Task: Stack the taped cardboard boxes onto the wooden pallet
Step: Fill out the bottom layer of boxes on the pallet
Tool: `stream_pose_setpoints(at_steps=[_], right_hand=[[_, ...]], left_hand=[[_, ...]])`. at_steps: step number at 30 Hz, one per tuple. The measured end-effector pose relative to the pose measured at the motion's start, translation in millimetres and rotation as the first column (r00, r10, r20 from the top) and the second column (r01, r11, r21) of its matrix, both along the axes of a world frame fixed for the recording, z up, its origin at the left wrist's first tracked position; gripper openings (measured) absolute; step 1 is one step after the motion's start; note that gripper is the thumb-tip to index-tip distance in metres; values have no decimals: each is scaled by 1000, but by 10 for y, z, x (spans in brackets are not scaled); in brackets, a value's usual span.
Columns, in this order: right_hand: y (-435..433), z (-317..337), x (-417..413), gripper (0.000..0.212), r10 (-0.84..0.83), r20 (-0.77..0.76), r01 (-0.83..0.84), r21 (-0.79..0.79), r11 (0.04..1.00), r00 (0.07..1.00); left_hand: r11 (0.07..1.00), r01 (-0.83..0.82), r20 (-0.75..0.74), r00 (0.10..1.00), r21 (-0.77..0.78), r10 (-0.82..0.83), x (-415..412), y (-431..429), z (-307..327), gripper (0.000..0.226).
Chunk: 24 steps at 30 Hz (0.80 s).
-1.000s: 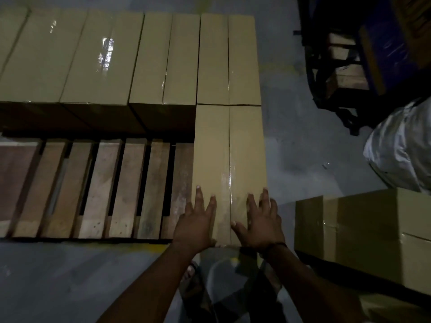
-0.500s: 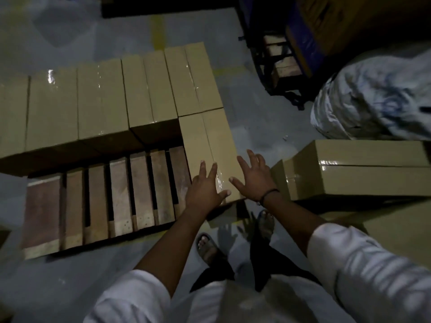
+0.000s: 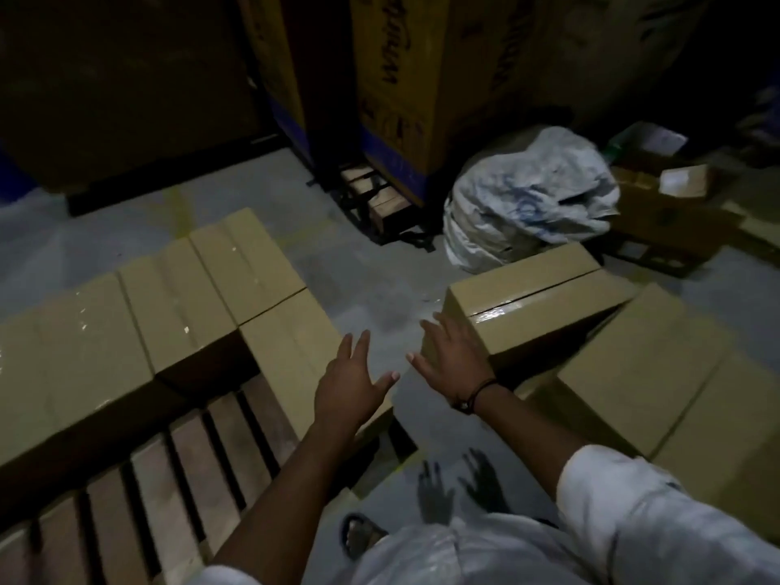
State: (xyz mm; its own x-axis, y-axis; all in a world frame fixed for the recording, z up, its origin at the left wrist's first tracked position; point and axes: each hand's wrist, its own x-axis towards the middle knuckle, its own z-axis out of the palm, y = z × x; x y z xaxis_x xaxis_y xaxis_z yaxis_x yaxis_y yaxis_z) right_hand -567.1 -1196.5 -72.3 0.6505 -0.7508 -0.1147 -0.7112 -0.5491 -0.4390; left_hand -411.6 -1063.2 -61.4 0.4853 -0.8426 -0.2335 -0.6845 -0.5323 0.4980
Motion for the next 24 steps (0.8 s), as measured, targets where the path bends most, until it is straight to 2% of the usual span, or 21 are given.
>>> stream_pose_setpoints(at_steps=[3,8,16,24], right_hand=[[-128,144,-472,81,-74,35,74,-15,997,997],[-369,318,-1503,63,-237,108,246,-88,965,966],[-615,561,-3128,67,-489,184,515,-136,846,852],[-603,556,-4108,58,-637,247,678,-143,721,730]], left_hand=[[998,57,6,998,-33,-57,-306,-227,50,90],[980,197,13,980,-40,-197,-1117,-688,145,89],[886,448,22,894,-121,-448,-2616,-1425,388,83],[789,594,12,800,-157,-600,-3548,-1735,436,83]])
